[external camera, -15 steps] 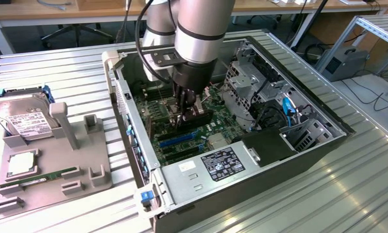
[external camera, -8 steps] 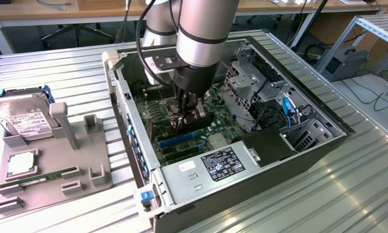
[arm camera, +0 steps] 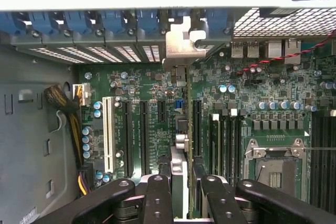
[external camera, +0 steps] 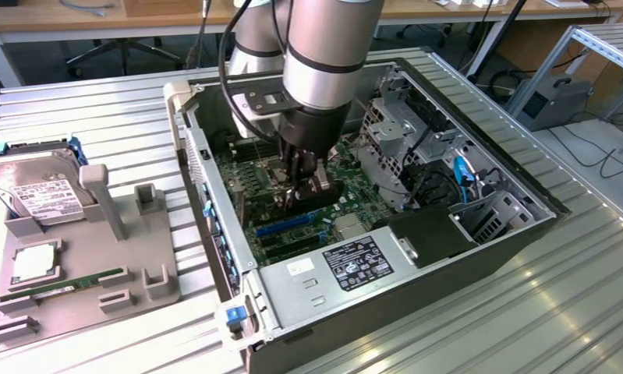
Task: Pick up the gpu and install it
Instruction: 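Insert the gpu into the slot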
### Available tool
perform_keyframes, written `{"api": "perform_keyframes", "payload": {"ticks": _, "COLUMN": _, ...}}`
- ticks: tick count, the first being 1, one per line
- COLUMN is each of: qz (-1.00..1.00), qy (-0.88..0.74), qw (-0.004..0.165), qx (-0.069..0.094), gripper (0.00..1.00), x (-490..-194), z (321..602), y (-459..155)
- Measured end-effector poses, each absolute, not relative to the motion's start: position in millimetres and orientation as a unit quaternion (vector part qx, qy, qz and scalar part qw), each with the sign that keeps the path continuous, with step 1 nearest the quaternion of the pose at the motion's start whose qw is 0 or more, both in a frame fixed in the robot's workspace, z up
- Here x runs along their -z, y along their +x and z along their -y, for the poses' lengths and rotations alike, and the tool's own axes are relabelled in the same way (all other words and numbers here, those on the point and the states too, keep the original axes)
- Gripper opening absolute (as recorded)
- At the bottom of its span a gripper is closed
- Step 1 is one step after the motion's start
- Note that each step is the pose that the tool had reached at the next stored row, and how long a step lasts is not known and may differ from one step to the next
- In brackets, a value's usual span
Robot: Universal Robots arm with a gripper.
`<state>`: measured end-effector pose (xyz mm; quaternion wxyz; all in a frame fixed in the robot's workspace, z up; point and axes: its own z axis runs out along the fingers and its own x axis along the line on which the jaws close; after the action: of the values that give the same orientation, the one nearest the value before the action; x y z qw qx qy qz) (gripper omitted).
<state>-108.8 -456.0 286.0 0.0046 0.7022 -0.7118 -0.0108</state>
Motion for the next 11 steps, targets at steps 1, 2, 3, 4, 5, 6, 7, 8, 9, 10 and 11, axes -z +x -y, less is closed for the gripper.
{"api": "perform_keyframes", "payload": {"ticks": 1, "qz": 0.712, "qy": 0.702, "qw": 0.005, "qx": 0.011, "gripper": 0.27, "x": -285.6, "z": 456.0, "y": -108.9}}
{"api": "perform_keyframes", "payload": {"ticks": 2, "qz": 0.712, "qy": 0.702, "qw": 0.005, "qx": 0.011, "gripper": 0.27, "x": -285.4, "z": 456.0, "y": -109.0}}
{"api": "perform_keyframes", "payload": {"ticks": 3, "qz": 0.712, "qy": 0.702, "qw": 0.005, "qx": 0.011, "gripper": 0.27, "x": -285.1, "z": 456.0, "y": -109.3}}
{"api": "perform_keyframes", "payload": {"ticks": 4, "qz": 0.712, "qy": 0.702, "qw": 0.005, "qx": 0.010, "gripper": 0.27, "x": -284.9, "z": 456.0, "y": -109.8}}
{"api": "perform_keyframes", "payload": {"ticks": 5, "qz": 0.712, "qy": 0.702, "qw": 0.005, "qx": 0.010, "gripper": 0.27, "x": -284.7, "z": 456.0, "y": -110.3}}
{"api": "perform_keyframes", "payload": {"ticks": 6, "qz": 0.712, "qy": 0.702, "qw": 0.005, "qx": 0.010, "gripper": 0.27, "x": -284.4, "z": 456.1, "y": -110.7}}
{"api": "perform_keyframes", "payload": {"ticks": 7, "qz": 0.712, "qy": 0.702, "qw": 0.005, "qx": 0.010, "gripper": 0.27, "x": -284.3, "z": 456.2, "y": -110.8}}
{"api": "perform_keyframes", "payload": {"ticks": 8, "qz": 0.712, "qy": 0.702, "qw": 0.005, "qx": 0.010, "gripper": 0.27, "x": -284.1, "z": 456.3, "y": -111.1}}
{"api": "perform_keyframes", "payload": {"ticks": 9, "qz": 0.712, "qy": 0.702, "qw": 0.006, "qx": 0.010, "gripper": 0.27, "x": -284.0, "z": 456.4, "y": -111.3}}
{"api": "perform_keyframes", "payload": {"ticks": 10, "qz": 0.712, "qy": 0.702, "qw": 0.006, "qx": 0.010, "gripper": 0.27, "x": -283.7, "z": 456.4, "y": -111.8}}
{"api": "perform_keyframes", "payload": {"ticks": 11, "qz": 0.712, "qy": 0.702, "qw": 0.006, "qx": 0.009, "gripper": 0.27, "x": -283.5, "z": 456.5, "y": -112.2}}
